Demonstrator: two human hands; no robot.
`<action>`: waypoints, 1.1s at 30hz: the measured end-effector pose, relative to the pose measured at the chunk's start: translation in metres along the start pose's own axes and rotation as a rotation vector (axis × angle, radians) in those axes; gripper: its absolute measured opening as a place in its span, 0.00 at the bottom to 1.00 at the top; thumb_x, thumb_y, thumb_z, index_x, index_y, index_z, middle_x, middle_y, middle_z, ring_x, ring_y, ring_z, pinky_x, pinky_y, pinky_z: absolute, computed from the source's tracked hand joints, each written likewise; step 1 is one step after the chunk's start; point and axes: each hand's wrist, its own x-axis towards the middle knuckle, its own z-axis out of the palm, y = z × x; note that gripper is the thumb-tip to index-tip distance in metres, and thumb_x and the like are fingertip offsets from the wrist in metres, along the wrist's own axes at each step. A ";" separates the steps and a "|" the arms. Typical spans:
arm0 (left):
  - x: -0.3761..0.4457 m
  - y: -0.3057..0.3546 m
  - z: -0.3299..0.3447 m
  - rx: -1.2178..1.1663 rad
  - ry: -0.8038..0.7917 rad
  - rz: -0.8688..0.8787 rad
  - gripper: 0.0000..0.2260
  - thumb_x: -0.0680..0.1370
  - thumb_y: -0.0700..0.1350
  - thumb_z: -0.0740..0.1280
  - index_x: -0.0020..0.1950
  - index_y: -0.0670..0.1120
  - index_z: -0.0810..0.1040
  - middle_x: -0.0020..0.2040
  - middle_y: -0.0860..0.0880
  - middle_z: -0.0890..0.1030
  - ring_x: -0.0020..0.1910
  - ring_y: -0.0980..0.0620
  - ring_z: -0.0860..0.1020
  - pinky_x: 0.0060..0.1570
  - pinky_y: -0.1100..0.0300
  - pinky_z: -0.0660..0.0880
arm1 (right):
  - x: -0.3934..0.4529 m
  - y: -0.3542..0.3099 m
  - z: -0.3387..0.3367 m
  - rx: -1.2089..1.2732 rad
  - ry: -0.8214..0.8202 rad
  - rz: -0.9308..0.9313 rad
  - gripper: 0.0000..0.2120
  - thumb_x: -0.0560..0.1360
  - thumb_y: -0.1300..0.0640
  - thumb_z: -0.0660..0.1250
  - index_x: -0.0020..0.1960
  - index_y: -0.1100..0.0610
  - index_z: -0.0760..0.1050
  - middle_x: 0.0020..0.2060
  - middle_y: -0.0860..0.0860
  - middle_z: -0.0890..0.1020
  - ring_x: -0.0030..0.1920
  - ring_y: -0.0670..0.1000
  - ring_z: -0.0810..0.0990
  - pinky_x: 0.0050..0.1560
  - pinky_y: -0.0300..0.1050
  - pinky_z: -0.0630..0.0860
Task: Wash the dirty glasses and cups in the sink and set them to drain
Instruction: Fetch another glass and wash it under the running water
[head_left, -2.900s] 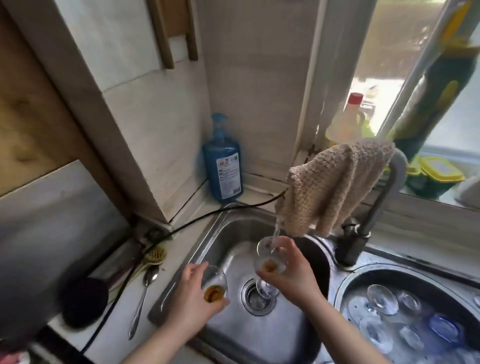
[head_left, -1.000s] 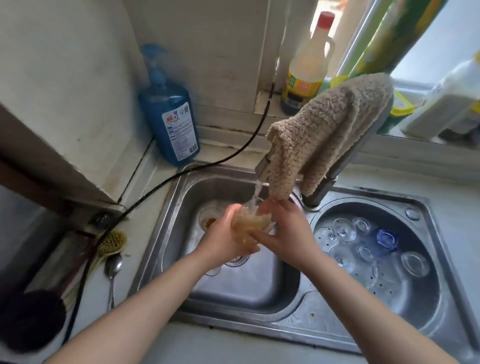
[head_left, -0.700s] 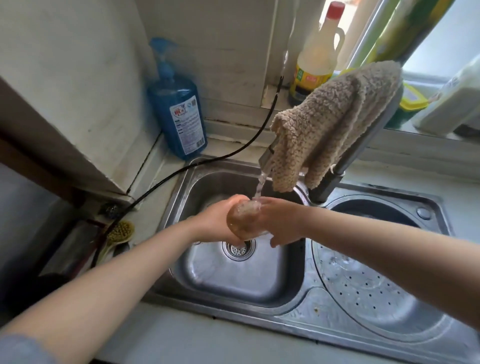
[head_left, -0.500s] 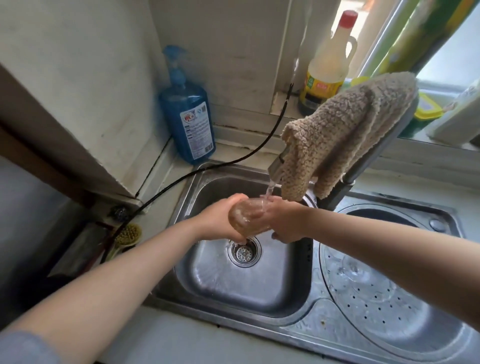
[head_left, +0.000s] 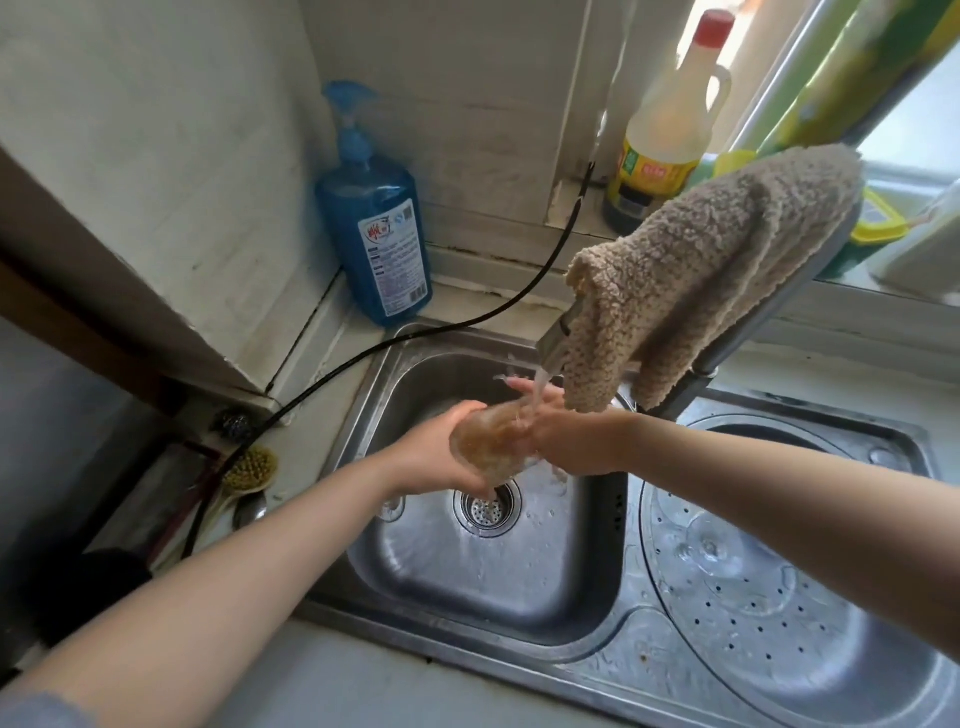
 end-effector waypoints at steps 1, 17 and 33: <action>0.001 0.000 -0.002 -0.007 -0.004 -0.003 0.38 0.63 0.38 0.80 0.67 0.52 0.67 0.56 0.54 0.78 0.53 0.58 0.78 0.45 0.73 0.74 | 0.000 0.000 0.000 0.002 0.041 -0.027 0.22 0.78 0.56 0.55 0.70 0.56 0.68 0.71 0.57 0.67 0.73 0.59 0.61 0.73 0.61 0.54; -0.015 0.005 0.032 -0.586 -0.204 -0.424 0.32 0.63 0.64 0.71 0.60 0.45 0.76 0.42 0.47 0.82 0.38 0.51 0.81 0.36 0.60 0.77 | 0.009 -0.033 0.020 1.538 0.612 0.423 0.14 0.79 0.50 0.62 0.42 0.59 0.77 0.36 0.51 0.77 0.39 0.48 0.75 0.46 0.41 0.75; -0.015 0.014 0.019 -0.857 -0.456 -0.417 0.40 0.64 0.67 0.72 0.67 0.42 0.72 0.49 0.43 0.79 0.35 0.54 0.78 0.30 0.65 0.76 | -0.014 -0.030 0.006 1.446 0.691 0.333 0.13 0.78 0.53 0.65 0.37 0.57 0.77 0.24 0.42 0.77 0.27 0.43 0.73 0.30 0.34 0.71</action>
